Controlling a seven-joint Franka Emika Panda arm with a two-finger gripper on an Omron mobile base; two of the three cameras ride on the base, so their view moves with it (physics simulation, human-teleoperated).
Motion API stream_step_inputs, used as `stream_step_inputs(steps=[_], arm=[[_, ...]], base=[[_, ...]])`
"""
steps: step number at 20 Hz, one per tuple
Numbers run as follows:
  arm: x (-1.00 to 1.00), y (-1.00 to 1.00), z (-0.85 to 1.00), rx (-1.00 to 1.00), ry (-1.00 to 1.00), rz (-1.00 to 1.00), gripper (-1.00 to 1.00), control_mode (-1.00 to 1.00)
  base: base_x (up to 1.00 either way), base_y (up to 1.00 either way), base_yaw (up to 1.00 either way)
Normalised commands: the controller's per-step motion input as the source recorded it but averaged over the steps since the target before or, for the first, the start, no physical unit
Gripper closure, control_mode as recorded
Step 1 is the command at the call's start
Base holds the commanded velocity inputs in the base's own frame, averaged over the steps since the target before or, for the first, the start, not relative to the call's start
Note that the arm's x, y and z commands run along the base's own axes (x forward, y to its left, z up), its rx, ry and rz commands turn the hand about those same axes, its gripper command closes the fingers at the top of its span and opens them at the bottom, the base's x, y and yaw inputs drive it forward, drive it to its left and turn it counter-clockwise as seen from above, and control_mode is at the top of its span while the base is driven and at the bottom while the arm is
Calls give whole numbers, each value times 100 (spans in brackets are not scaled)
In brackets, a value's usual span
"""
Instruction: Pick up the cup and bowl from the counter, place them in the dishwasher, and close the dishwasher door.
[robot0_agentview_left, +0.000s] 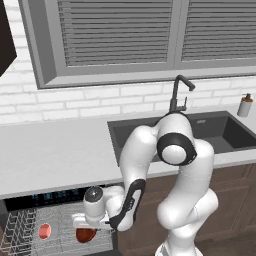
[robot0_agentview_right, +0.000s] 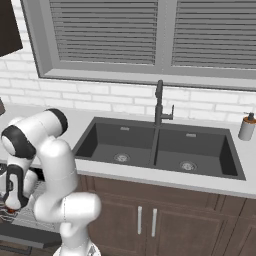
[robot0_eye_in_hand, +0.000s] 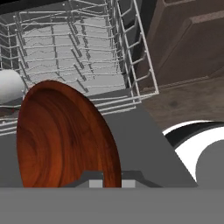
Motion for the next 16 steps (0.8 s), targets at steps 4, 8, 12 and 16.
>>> stream_step_inputs(steps=[4, 8, 12, 16], arm=[[0, 7, 12, 0, 0, 0, 100, -100], [25, 13, 3, 0, 0, 0, 100, -100], [57, 21, 0, -1, 0, 0, 100, -100], [43, 11, -17, -4, 0, 0, 100, -100]], base=[[0, 0, 0], [0, 0, 0], [0, 0, 0], [0, 0, 0]])
